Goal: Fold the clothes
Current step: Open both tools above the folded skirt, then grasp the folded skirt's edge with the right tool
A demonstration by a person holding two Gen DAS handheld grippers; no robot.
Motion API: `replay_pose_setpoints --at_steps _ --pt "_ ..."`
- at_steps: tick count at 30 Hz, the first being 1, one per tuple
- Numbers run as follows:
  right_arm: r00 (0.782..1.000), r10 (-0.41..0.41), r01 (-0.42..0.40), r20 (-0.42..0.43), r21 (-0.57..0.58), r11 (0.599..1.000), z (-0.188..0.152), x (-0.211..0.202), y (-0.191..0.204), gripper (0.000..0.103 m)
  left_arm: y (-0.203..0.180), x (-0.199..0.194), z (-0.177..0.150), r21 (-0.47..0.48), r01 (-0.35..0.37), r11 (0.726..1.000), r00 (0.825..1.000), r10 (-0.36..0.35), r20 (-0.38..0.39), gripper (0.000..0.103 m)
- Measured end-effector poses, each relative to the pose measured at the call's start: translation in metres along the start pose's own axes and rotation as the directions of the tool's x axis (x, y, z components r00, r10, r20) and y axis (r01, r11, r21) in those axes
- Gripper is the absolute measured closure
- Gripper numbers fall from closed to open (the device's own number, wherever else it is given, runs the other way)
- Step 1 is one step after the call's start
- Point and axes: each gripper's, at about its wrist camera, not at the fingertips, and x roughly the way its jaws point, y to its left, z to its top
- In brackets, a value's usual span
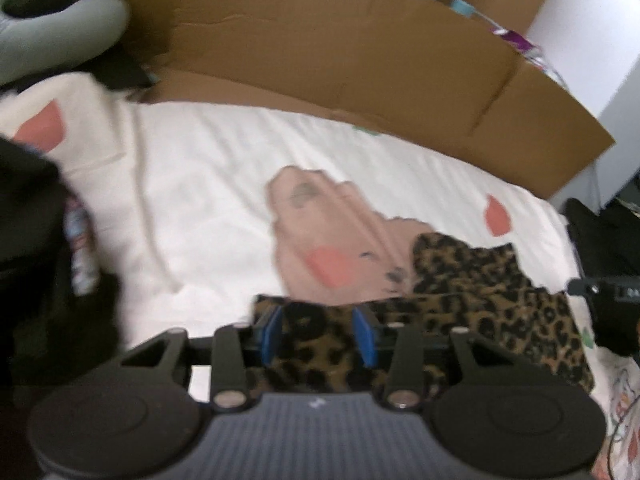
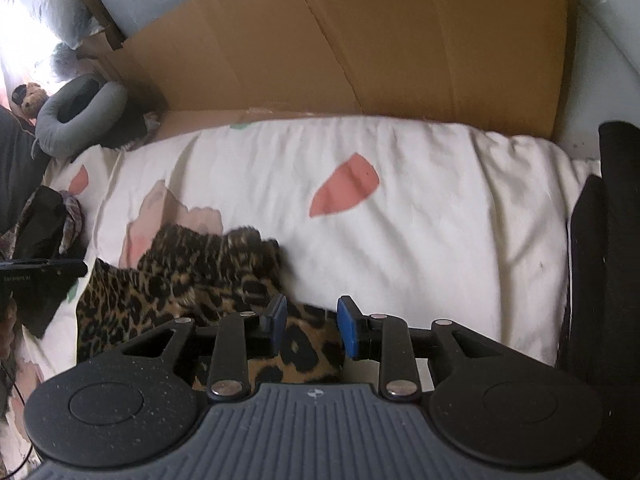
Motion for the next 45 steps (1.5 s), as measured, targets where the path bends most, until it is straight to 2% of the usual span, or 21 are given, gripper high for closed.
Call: replay_pose_setpoints --at_steps 6,9,12,14,15,17,19,20,25,29,30,33,35,37,41,45 --pt "0.999 -0.041 0.042 -0.032 0.008 0.999 -0.010 0.004 -0.005 0.068 0.016 0.006 -0.009 0.008 -0.061 0.998 0.998 0.061 0.008 0.057" --pt "0.998 -0.035 0.036 -0.049 0.020 0.999 -0.015 0.007 -0.008 0.068 0.023 0.015 -0.011 -0.027 -0.061 0.998 0.998 0.060 -0.005 0.056" --pt "0.998 -0.031 0.032 -0.060 0.024 0.999 -0.019 0.012 -0.008 0.068 0.026 0.021 -0.013 -0.025 -0.039 0.999 0.999 0.039 -0.018 0.065" --pt "0.997 -0.028 0.030 -0.066 0.026 0.999 -0.021 0.014 -0.008 0.069 0.027 0.024 -0.014 -0.028 -0.028 0.999 0.999 0.027 -0.028 0.092" --pt "0.998 -0.025 0.027 -0.064 0.030 0.999 -0.021 0.014 -0.009 0.072 0.028 0.023 -0.015 -0.031 -0.033 0.999 0.999 0.032 -0.029 0.093" --pt "0.998 -0.018 0.020 -0.054 0.032 0.999 -0.021 0.013 -0.010 0.093 0.029 0.021 -0.015 -0.038 -0.039 0.998 0.999 0.038 -0.027 0.099" --pt "0.999 -0.020 0.020 -0.038 0.022 1.000 -0.020 0.008 -0.009 0.100 0.029 0.016 -0.015 -0.048 -0.039 0.998 0.999 0.038 -0.020 0.100" --pt "0.999 -0.018 0.019 -0.028 0.021 1.000 -0.019 0.006 -0.009 0.100 0.029 0.014 -0.015 -0.047 -0.044 0.998 0.999 0.044 -0.015 0.100" --pt "0.999 -0.011 0.011 0.030 -0.017 1.000 -0.019 -0.003 -0.004 0.102 0.030 0.012 -0.016 -0.061 -0.058 0.996 0.998 0.057 -0.015 0.100" --pt "1.000 -0.013 0.013 0.025 0.011 1.000 -0.015 0.005 -0.007 0.102 0.027 0.021 -0.016 -0.032 -0.078 0.996 0.996 0.076 -0.048 0.099" --pt "1.000 -0.015 0.014 0.020 0.019 1.000 -0.014 0.008 -0.008 0.102 0.027 0.023 -0.016 -0.026 -0.084 0.996 0.995 0.082 -0.055 0.098" --pt "1.000 -0.018 0.019 -0.014 0.042 0.999 -0.019 0.020 -0.012 0.100 0.026 0.025 -0.015 -0.019 -0.102 0.995 0.993 0.100 -0.057 0.086" --pt "0.999 -0.027 0.028 -0.029 0.054 0.998 -0.020 0.025 -0.013 0.097 0.027 0.026 -0.016 -0.020 -0.099 0.995 0.994 0.098 -0.054 0.078" --pt "0.999 -0.032 0.034 -0.034 0.044 0.998 -0.020 0.028 -0.012 0.095 0.026 0.027 -0.016 -0.016 -0.097 0.995 0.994 0.096 -0.054 0.076" --pt "0.998 -0.043 0.044 -0.043 0.023 0.999 -0.021 0.033 -0.009 0.069 0.022 0.031 -0.017 0.010 -0.096 0.995 0.994 0.097 -0.060 0.070" --pt "0.997 -0.054 0.055 -0.051 0.002 0.999 -0.021 0.038 -0.007 0.068 0.017 0.035 -0.018 0.039 -0.105 0.994 0.992 0.107 -0.064 0.068"
